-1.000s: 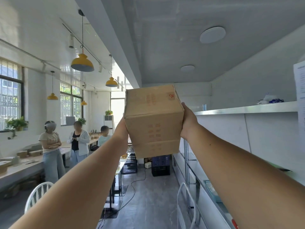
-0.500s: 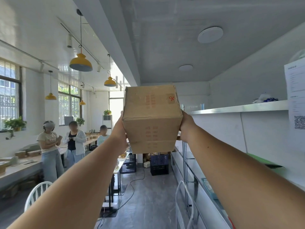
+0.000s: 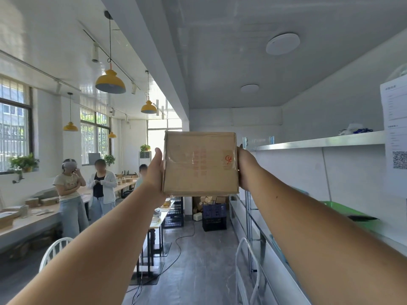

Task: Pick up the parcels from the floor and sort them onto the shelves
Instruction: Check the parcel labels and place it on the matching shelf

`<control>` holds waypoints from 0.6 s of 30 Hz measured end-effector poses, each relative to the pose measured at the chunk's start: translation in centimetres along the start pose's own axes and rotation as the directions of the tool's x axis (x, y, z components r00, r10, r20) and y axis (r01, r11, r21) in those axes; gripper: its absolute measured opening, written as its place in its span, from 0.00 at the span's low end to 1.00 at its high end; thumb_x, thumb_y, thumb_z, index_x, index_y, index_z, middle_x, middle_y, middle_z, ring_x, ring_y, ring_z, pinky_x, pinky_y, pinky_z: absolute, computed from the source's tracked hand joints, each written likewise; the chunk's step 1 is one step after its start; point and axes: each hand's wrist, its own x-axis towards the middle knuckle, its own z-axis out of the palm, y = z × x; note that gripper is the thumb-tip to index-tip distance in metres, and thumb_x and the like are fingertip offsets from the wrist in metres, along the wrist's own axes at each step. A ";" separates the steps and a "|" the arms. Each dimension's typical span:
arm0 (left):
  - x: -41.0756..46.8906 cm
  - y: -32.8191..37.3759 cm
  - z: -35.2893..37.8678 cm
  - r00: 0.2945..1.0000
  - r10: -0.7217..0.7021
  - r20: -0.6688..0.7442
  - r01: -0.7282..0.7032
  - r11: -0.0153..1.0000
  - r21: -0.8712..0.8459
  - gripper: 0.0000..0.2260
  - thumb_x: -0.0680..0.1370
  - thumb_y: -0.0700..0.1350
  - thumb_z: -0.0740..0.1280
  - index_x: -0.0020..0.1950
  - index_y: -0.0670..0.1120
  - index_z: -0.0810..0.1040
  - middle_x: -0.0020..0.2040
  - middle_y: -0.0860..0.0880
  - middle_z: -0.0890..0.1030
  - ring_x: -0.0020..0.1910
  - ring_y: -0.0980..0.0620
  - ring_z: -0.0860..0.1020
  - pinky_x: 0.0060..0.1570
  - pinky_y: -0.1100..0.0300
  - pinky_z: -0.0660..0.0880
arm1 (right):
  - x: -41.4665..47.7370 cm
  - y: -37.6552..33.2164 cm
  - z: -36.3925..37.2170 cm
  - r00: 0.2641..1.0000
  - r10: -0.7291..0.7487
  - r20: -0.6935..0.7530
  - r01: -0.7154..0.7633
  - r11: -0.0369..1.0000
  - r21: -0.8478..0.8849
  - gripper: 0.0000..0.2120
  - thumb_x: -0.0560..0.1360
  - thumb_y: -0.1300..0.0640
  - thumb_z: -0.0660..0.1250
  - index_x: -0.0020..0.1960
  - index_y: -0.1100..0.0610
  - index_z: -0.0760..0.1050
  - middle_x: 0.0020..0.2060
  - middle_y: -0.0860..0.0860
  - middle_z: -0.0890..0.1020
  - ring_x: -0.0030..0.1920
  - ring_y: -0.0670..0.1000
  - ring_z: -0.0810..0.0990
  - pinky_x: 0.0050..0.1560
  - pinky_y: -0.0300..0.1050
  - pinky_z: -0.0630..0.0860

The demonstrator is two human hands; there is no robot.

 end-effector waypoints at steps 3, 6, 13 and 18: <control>-0.5 0.3 0.1 0.999 0.027 -0.033 -0.027 1.000 0.008 0.34 0.81 0.73 0.53 0.73 0.51 0.79 0.67 0.41 0.84 0.66 0.36 0.82 0.71 0.36 0.74 | -0.1 0.4 -0.1 1.000 0.019 -0.008 -0.019 1.000 0.006 0.14 0.81 0.44 0.65 0.51 0.52 0.84 0.51 0.56 0.88 0.53 0.61 0.87 0.58 0.57 0.83; -0.5 0.5 -0.1 0.998 0.024 -0.054 -0.023 0.999 0.026 0.33 0.81 0.72 0.56 0.75 0.51 0.77 0.67 0.41 0.84 0.64 0.35 0.83 0.69 0.35 0.75 | -0.1 0.2 -0.1 1.000 0.016 -0.022 -0.016 1.000 0.023 0.17 0.82 0.40 0.64 0.54 0.52 0.83 0.48 0.55 0.87 0.50 0.60 0.86 0.57 0.55 0.83; 0.1 0.2 -0.5 0.996 0.076 -0.050 -0.074 0.997 0.036 0.26 0.80 0.68 0.65 0.70 0.52 0.82 0.62 0.41 0.87 0.59 0.36 0.86 0.65 0.35 0.78 | 0.4 0.2 0.1 0.999 -0.021 0.042 0.017 0.997 0.075 0.27 0.83 0.39 0.65 0.72 0.56 0.79 0.67 0.61 0.84 0.69 0.65 0.81 0.75 0.62 0.73; 1.1 -0.7 -1.1 1.000 0.026 -0.010 -0.026 1.000 -0.010 0.27 0.81 0.69 0.61 0.54 0.49 0.90 0.53 0.43 0.90 0.47 0.42 0.89 0.50 0.47 0.80 | 1.5 0.7 0.3 0.998 -0.044 0.046 0.041 0.997 0.058 0.19 0.82 0.46 0.68 0.66 0.57 0.84 0.63 0.59 0.87 0.67 0.64 0.83 0.75 0.62 0.74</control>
